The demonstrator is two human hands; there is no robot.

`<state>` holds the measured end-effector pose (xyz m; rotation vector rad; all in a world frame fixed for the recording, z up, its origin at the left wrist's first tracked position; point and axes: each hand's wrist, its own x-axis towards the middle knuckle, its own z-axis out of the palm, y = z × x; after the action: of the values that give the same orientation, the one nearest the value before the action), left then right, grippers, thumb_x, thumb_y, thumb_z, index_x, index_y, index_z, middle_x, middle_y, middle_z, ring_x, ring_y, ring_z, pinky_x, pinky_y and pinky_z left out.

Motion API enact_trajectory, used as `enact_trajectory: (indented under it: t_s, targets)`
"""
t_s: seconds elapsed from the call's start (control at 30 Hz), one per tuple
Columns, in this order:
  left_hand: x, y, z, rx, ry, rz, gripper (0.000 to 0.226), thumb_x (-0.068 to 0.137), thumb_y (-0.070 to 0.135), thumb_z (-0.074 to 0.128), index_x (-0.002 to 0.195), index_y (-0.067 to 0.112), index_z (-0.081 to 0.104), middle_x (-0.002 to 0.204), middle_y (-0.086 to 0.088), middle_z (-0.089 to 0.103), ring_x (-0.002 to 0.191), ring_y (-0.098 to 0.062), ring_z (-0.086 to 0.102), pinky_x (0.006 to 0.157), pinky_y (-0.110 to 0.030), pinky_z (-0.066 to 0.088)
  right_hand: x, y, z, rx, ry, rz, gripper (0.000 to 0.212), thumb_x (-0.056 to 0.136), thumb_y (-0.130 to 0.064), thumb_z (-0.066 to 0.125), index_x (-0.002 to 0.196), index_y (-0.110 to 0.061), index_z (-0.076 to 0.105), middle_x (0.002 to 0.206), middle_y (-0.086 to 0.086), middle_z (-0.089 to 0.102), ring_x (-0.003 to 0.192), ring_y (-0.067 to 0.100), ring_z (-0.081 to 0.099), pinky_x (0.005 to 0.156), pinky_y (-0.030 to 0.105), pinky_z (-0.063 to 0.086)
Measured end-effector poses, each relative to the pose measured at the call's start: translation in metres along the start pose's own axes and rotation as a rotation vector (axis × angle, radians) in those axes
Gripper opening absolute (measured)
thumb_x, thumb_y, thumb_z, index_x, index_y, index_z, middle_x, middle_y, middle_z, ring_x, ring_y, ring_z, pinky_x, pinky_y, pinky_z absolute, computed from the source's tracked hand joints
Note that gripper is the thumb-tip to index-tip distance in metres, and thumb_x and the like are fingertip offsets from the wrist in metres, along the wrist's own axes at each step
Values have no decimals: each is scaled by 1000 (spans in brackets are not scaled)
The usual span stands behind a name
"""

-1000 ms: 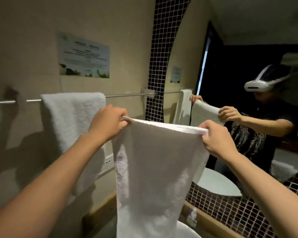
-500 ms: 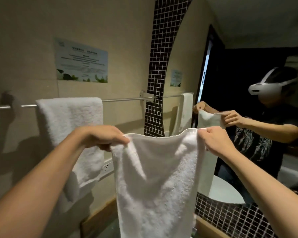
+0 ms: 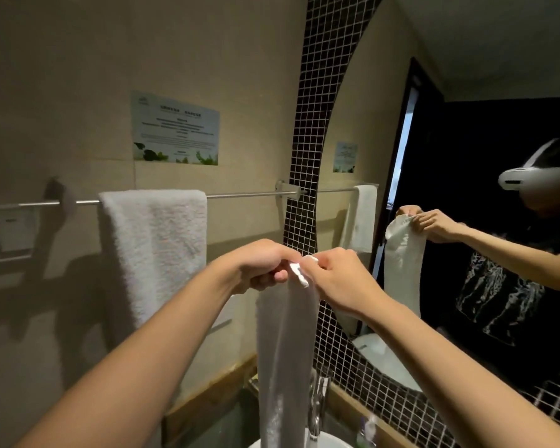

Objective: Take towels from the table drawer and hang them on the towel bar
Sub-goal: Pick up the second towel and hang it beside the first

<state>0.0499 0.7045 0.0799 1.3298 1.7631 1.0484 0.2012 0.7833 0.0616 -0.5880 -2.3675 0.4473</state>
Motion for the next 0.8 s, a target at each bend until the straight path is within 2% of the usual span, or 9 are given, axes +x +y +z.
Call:
enact_trajectory:
  t_s: [0.1,0.2,0.37,0.5,0.57,0.63,0.67,0.73,0.8]
  targets:
    - [-5,0,0,-22,46,7,20,86,21,51,69,15,59,47,2,41,43,-12,24,44,-26,14,-6,-1,-1,-21,-11,-73,45,96,-29,48,52,-24,53,47,0,45,46,12,37,52,39,38]
    - [-10,1,-2,-40,72,15,27,83,18,49,57,19,55,47,1,41,43,-12,22,44,-26,14,-11,-3,0,-49,6,-143,45,99,-29,47,55,-17,49,46,-2,41,46,13,36,49,31,30]
    - [-12,3,-1,-40,109,2,29,84,18,50,55,19,51,46,2,42,40,-12,23,44,-27,13,-16,0,4,-137,-45,-201,41,86,-60,59,70,-22,60,62,-4,63,56,9,56,55,28,45]
    - [-15,0,2,6,92,1,25,85,20,49,63,16,60,44,3,44,38,-12,24,40,-24,14,-15,8,8,-167,22,-219,33,96,-37,61,69,-18,56,61,-3,59,56,14,50,57,32,39]
    - [-14,-2,1,115,169,46,34,87,26,50,61,14,68,44,3,50,40,-13,30,40,-23,21,-14,12,8,-92,40,-179,32,98,-32,58,73,-13,61,61,-1,58,57,14,48,56,28,36]
    - [-9,-4,-2,233,333,204,32,86,39,56,66,19,72,57,4,61,49,-12,47,52,-25,41,-12,14,4,-42,49,-162,29,99,-27,58,76,-10,63,62,0,58,58,11,47,56,23,34]
    - [-6,-7,-5,220,354,305,25,83,45,62,77,23,72,72,6,68,62,-9,57,65,-26,50,-10,14,0,-20,46,-166,27,99,-26,58,78,-9,65,64,2,60,58,9,47,57,22,34]
    - [-7,-8,-10,141,201,427,34,78,43,72,108,26,67,108,5,68,99,-6,64,91,-26,51,-6,13,-8,31,34,-178,24,99,-23,59,81,-10,67,66,2,62,60,6,47,58,20,35]
    - [-8,-8,-12,189,61,437,43,79,30,80,119,21,64,122,1,65,116,-11,60,99,-26,48,-2,13,-17,96,25,-184,22,99,-21,60,79,-15,67,65,-6,60,61,3,48,59,18,36]
